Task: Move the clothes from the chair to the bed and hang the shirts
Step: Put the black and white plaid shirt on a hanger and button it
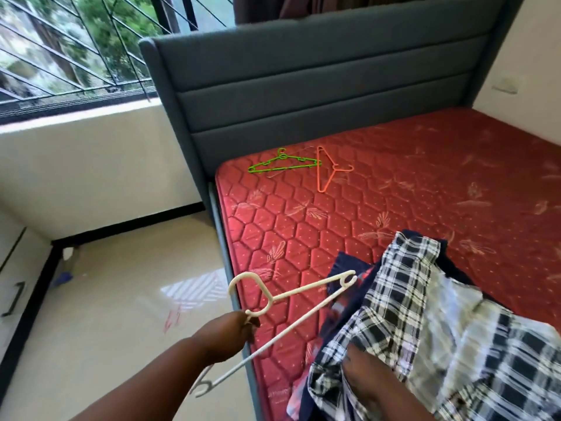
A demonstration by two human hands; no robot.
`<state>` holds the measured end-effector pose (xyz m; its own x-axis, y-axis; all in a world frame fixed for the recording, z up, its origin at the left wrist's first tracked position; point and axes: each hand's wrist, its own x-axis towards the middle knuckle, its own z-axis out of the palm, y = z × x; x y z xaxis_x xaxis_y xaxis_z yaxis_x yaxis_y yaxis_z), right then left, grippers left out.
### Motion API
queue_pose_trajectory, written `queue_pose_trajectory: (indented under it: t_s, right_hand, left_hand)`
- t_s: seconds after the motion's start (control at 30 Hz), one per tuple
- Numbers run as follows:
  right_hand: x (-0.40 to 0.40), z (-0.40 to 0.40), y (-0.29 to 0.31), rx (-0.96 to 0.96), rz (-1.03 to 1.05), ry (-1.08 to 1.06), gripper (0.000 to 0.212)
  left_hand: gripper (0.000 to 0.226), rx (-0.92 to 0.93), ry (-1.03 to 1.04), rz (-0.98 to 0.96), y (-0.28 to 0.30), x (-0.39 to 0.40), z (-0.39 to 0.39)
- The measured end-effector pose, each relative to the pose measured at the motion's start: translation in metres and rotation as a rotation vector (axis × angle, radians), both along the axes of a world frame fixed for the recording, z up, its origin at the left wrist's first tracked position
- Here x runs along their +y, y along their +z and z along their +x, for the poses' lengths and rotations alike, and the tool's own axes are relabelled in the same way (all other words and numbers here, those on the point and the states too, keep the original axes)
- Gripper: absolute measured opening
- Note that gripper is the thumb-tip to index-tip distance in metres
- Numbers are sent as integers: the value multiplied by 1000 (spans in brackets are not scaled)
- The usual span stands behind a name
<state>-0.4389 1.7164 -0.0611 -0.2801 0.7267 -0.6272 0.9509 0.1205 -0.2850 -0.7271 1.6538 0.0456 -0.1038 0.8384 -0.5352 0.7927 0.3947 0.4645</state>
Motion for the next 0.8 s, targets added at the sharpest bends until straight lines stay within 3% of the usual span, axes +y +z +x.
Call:
queue_pose_trajectory:
  t_s: [0.07, 0.17, 0.33, 0.4, 0.47, 0.63, 0.7, 0.8]
  right_hand:
    - [25, -18, 21, 52, 19, -58, 35]
    - [63, -38, 65, 5, 132, 48, 49]
    - [117, -68, 155, -298, 263, 152, 42]
    - [134, -85, 197, -294, 301, 121, 43]
    - [151, -104, 240, -151, 308, 89, 37]
    - [172, -157, 349, 494, 408, -217, 23]
    - [169, -177, 392, 570, 384, -190, 6]
    - [170, -203, 439, 574, 424, -191, 18]
  left_hand:
    - [19, -18, 23, 36, 10, -2, -4]
    - [11, -12, 35, 96, 28, -4, -13]
    - [14, -18, 127, 250, 66, -4, -35]
    - [15, -89, 181, 317, 79, -3, -48]
    - [15, -146, 215, 402, 92, -2, -60]
    - [19, -332, 382, 663, 148, 5, -79]
    - [25, -398, 437, 755, 172, 5, -87]
    - [24, -458, 496, 790, 203, -3, -106]
